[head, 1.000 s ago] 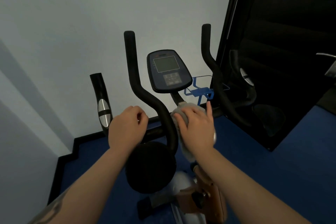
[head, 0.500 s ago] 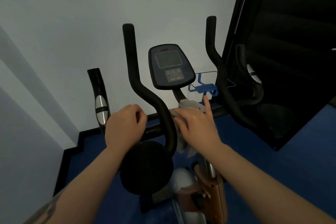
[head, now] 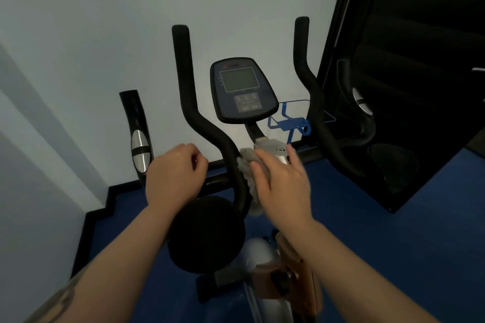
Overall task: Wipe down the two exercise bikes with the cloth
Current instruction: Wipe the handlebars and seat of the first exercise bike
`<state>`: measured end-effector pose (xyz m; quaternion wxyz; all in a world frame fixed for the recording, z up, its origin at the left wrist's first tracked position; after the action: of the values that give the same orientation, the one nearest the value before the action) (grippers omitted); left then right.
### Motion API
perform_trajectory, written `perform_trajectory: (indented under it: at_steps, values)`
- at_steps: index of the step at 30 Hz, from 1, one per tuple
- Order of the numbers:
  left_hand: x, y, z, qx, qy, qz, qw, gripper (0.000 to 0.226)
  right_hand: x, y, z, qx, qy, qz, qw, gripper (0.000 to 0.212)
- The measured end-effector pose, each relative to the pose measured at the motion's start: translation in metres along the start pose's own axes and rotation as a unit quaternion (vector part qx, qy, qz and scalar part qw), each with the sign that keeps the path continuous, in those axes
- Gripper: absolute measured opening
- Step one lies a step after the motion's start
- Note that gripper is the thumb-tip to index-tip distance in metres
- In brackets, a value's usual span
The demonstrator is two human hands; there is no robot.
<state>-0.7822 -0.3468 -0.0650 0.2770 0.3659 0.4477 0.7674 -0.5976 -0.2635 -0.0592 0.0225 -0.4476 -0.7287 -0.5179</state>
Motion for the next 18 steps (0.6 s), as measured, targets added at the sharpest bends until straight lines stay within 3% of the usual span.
perform_trajectory:
  at_steps: [3, 6, 10, 13, 15, 18]
  values:
    - [0.0, -0.001, 0.002, 0.008, -0.002, 0.003, 1.0, 0.017, -0.018, -0.008, 0.007, 0.213, -0.056, -0.008, 0.976, 0.022]
    - [0.001, -0.001, 0.004, 0.021, -0.006, 0.0, 1.0, 0.019, -0.029, -0.02, 0.009, 0.328, -0.09, -0.031, 0.94, 0.026]
    - [0.002, -0.002, 0.001, 0.02, 0.003, -0.008, 1.0, 0.02, -0.047, -0.018, 0.005, 0.339, -0.046, -0.043, 0.939, 0.033]
    - [0.002, -0.004, 0.002, 0.027, 0.002, -0.013, 1.0, 0.021, -0.027, -0.014, 0.012, 0.316, 0.0, -0.107, 0.943, 0.029]
    - [0.004, -0.005, 0.002, 0.035, 0.002, -0.018, 0.999, 0.022, -0.017, -0.016, 0.019, 0.329, -0.044, -0.097, 0.938, 0.025]
    - [0.003, -0.005, 0.002, 0.039, 0.002, -0.022, 0.999, 0.023, -0.049, -0.023, 0.013, 0.354, -0.111, -0.018, 0.928, 0.021]
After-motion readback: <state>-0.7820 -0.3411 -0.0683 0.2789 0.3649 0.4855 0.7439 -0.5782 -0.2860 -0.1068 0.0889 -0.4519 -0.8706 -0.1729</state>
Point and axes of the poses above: each hand's wrist, its own x-axis towards the middle knuckle, its own y-axis out of the back of the hand, z = x × y, the point moved 7 cm from there along x, towards the middle knuckle, and after that the axes turned 11 degrees about -z, right-handed, at the moved point
